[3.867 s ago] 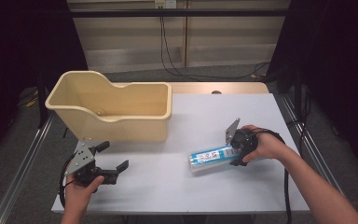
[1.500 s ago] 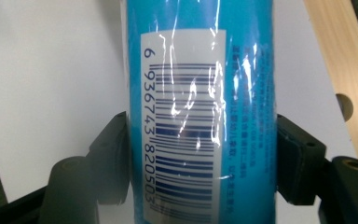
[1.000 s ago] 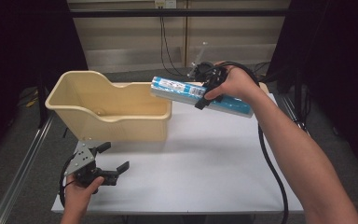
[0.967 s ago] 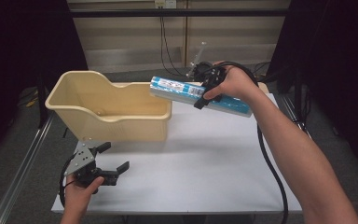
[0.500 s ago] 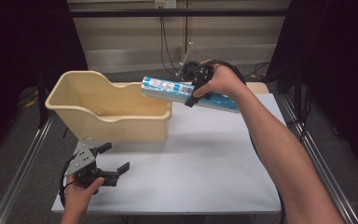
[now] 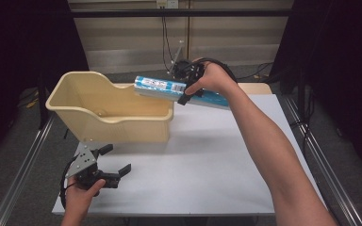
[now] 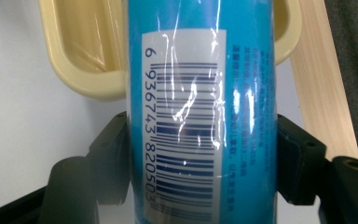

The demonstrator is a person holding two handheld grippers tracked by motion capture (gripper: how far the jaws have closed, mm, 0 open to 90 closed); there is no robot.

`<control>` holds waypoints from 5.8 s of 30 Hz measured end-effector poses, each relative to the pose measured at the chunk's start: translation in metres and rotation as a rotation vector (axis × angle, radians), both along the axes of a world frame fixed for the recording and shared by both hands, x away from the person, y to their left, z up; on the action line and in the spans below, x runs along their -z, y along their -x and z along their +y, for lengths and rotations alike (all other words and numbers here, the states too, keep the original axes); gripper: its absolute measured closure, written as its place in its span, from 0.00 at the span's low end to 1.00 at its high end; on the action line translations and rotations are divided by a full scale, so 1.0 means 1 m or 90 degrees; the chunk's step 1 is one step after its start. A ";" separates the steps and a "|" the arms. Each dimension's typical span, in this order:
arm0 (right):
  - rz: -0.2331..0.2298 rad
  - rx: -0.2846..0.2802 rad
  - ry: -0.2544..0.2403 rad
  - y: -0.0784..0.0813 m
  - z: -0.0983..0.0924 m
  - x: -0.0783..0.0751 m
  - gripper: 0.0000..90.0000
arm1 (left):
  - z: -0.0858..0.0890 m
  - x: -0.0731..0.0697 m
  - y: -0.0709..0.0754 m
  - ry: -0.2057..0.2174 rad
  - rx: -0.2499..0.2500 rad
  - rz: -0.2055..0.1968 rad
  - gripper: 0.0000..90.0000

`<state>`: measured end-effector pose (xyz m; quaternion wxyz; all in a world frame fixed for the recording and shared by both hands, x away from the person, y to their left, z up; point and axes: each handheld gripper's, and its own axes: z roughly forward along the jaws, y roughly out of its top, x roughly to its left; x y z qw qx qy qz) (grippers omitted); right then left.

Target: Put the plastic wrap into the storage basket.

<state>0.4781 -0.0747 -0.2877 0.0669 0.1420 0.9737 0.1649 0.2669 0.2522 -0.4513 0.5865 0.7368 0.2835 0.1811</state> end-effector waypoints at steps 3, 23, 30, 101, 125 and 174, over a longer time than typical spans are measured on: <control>-0.005 -0.005 0.006 -0.004 0.005 0.000 0.35 | -0.002 0.001 0.000 0.002 0.001 -0.003 0.00; 0.008 -0.030 0.006 -0.011 0.034 0.010 0.35 | -0.002 0.001 -0.001 -0.008 0.008 -0.003 0.00; 0.008 -0.033 -0.002 -0.015 0.038 0.010 0.35 | -0.002 0.001 -0.002 -0.010 0.009 -0.001 0.00; 0.013 -0.084 0.030 -0.010 0.076 0.002 0.33 | -0.004 0.004 -0.004 -0.021 0.018 0.004 0.00; -0.026 0.014 -0.085 0.005 0.018 -0.037 0.14 | -0.006 0.003 -0.002 -0.027 0.016 0.005 0.00; -0.135 0.145 -0.357 0.084 -0.117 0.017 0.03 | -0.010 0.001 0.001 -0.036 0.015 0.001 0.00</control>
